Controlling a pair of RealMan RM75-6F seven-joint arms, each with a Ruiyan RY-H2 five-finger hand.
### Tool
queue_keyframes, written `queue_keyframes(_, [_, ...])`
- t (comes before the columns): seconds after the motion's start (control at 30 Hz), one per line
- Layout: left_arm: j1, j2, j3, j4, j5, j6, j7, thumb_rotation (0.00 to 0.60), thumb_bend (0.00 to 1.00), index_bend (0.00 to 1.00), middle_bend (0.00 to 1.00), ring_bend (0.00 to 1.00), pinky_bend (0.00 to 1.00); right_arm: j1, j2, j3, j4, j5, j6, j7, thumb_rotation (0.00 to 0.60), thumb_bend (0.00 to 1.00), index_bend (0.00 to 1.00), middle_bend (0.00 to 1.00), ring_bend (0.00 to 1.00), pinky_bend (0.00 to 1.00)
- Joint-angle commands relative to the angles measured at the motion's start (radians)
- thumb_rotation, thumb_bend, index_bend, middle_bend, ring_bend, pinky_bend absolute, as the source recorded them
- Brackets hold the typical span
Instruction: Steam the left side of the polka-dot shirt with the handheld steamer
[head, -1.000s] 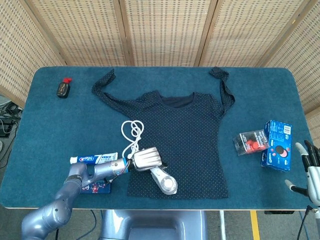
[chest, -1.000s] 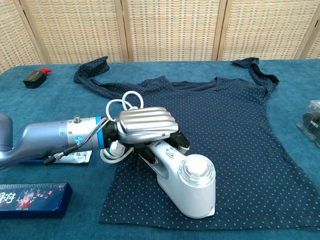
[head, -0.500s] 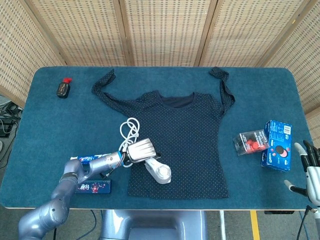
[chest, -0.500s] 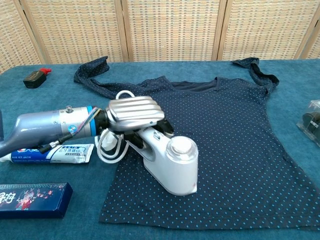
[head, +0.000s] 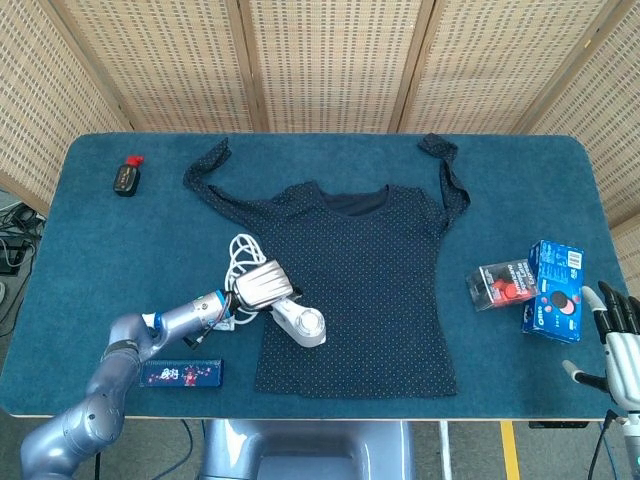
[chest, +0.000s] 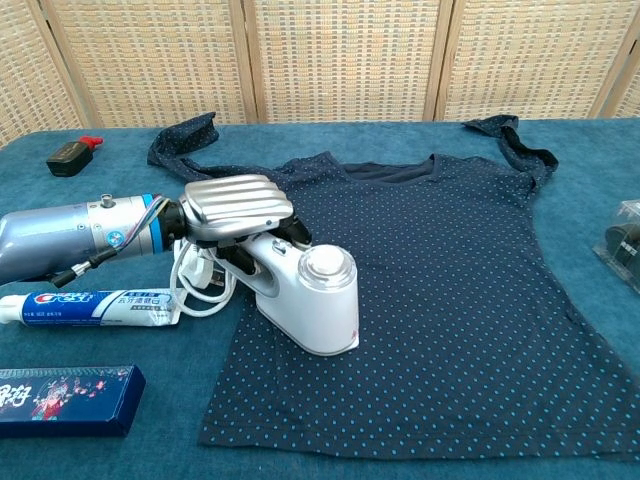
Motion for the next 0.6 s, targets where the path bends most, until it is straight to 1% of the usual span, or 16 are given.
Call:
queue_keyframes(0.03, [-0.002, -0.007, 0.002, -0.007, 0.003, 0.006, -0.003, 0.600, 0.66, 1.00, 0.85, 0.77, 0.86, -0.001, 0.001, 0.000, -0.001, -0.001, 0.002, 0.002, 0.600, 0.00, 0.11, 0.00, 0.00, 0.00])
queue_keyframes(0.33, [-0.020, -0.062, 0.004, -0.033, 0.011, 0.046, -0.016, 0.600, 0.66, 1.00, 0.85, 0.77, 0.86, -0.004, 0.007, -0.001, 0.000, -0.004, 0.006, 0.014, 0.600, 0.00, 0.11, 0.00, 0.00, 0.00])
queue_keyframes(0.6, [-0.037, -0.110, 0.013, -0.035, 0.025, 0.057, -0.005, 0.600, 0.66, 1.00, 0.85, 0.77, 0.86, -0.006, 0.010, -0.001, 0.000, -0.006, 0.010, 0.020, 0.600, 0.00, 0.11, 0.00, 0.00, 0.00])
